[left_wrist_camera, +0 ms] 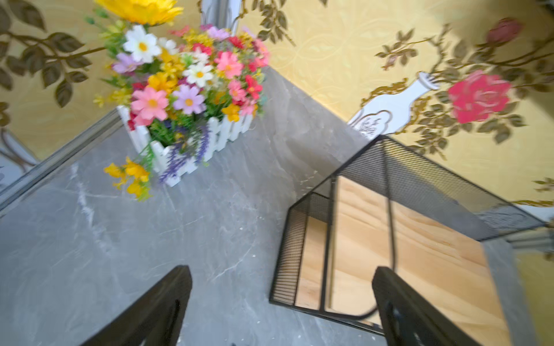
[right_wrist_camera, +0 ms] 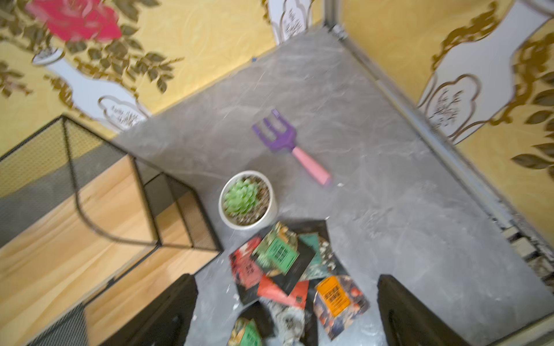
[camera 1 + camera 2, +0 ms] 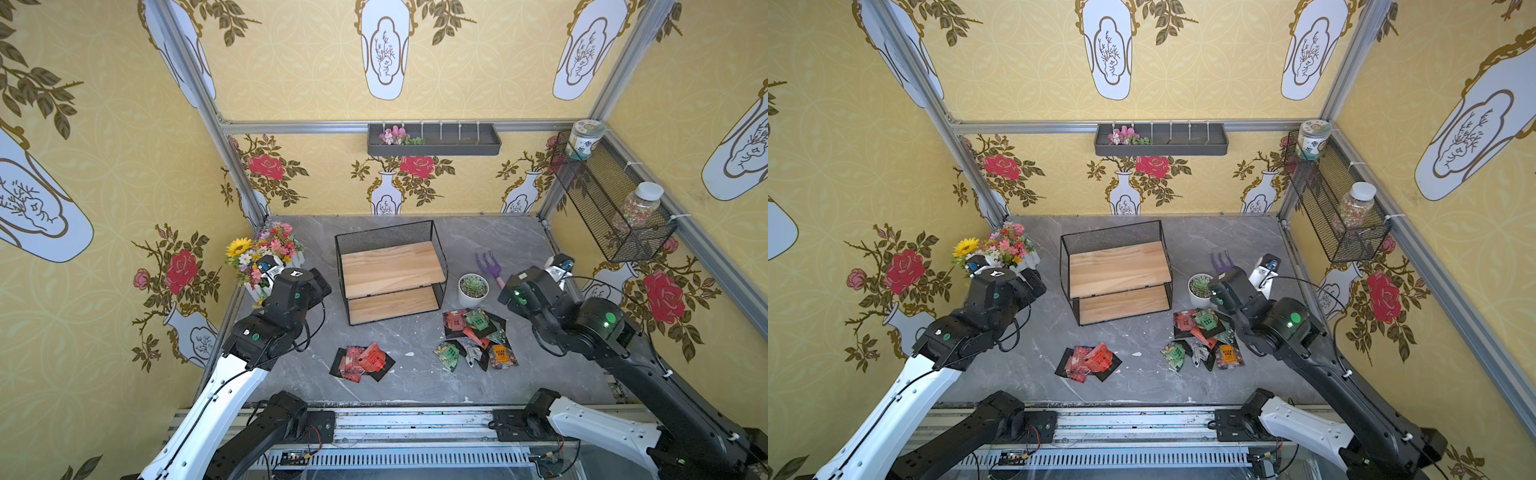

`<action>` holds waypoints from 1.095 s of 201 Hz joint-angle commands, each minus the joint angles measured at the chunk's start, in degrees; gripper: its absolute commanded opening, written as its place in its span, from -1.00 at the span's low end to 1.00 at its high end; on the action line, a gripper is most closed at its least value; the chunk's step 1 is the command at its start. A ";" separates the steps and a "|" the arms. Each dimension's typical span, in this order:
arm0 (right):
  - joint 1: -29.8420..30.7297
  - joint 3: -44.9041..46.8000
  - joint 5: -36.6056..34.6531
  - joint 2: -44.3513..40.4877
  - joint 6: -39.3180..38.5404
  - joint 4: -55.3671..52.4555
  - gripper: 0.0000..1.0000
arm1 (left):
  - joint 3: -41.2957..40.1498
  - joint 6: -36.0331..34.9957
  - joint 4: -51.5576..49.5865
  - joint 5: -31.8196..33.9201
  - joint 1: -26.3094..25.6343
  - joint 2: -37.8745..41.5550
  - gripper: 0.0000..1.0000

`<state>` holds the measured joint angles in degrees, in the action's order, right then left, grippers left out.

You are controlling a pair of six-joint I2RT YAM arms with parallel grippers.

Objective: Remove the tea bags from the shelf
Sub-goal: Reset both arms

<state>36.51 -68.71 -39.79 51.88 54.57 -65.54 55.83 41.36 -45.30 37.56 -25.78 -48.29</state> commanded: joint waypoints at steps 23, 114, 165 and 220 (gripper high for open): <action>-15.47 13.26 -0.88 -4.60 -17.18 20.90 0.94 | -12.51 -3.60 9.33 6.52 0.94 1.10 1.00; -24.43 45.79 -2.94 9.03 -40.95 76.37 0.94 | -48.20 -41.33 84.21 -2.84 13.43 -5.07 1.00; -25.93 53.50 5.40 18.73 -49.62 103.50 0.94 | -48.86 -39.30 97.16 -13.15 21.63 -15.55 1.00; -29.41 56.86 17.94 26.05 -52.44 117.74 0.94 | -52.98 -38.83 118.54 -17.00 25.16 -29.03 1.00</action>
<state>7.22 -13.13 -29.30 76.47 5.28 39.72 4.12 3.05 60.53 23.46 -1.02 -75.66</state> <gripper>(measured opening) 0.971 0.999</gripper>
